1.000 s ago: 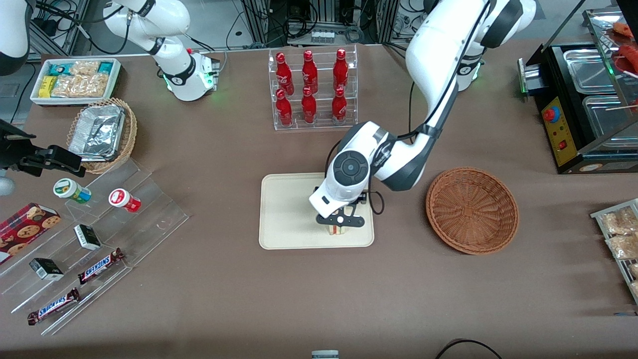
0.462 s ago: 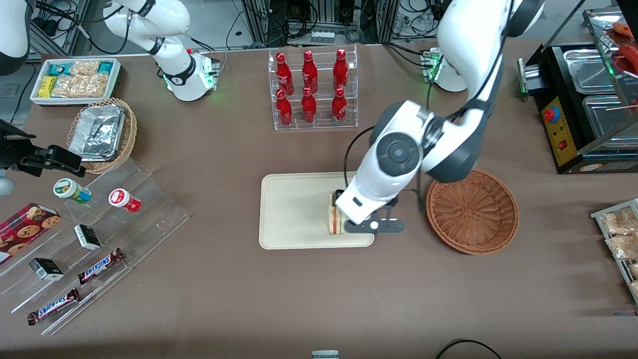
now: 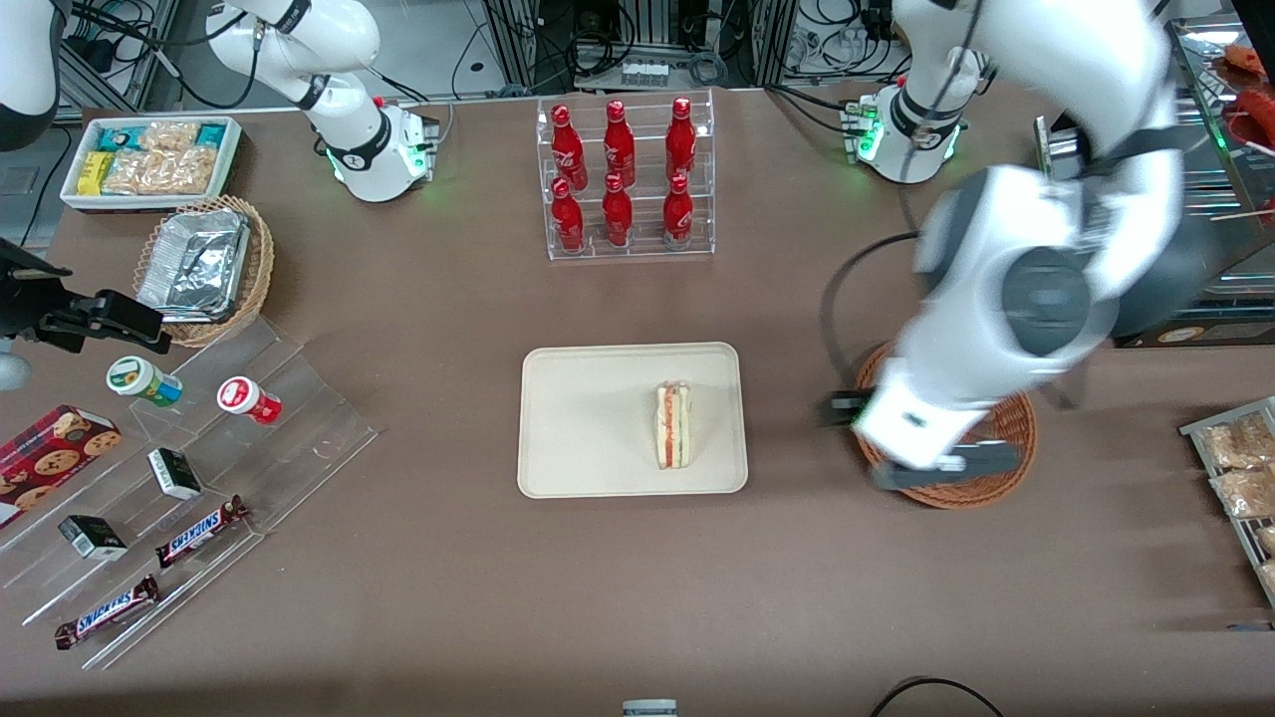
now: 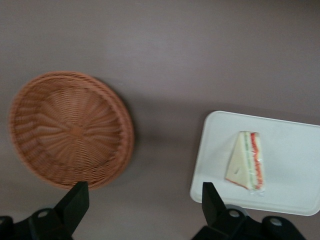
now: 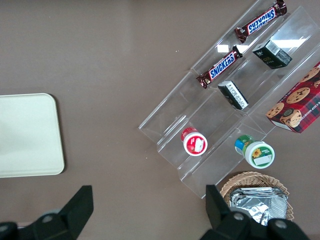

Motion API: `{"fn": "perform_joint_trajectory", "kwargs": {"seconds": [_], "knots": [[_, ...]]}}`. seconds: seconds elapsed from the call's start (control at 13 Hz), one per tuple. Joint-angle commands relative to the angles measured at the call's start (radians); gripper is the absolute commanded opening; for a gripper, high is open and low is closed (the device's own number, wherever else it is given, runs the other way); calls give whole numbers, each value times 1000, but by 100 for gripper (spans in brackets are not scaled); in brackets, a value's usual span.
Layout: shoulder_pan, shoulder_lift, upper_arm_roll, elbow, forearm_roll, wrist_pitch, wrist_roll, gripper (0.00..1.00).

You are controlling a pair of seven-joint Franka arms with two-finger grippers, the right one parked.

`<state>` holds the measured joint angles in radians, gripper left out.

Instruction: Place sandwich from basket to tray

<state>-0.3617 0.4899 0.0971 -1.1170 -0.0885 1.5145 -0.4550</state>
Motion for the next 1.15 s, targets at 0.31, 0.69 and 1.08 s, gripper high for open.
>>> {"fn": "perform_joint_trajectory", "kwargs": {"seconds": [0.31, 0.69, 1.08], "knots": [[115, -236, -7, -163, 59, -172, 73, 100], [338, -396, -147, -282, 65, -249, 171, 100], [375, -473, -180, -409, 78, -231, 162, 100]]}}
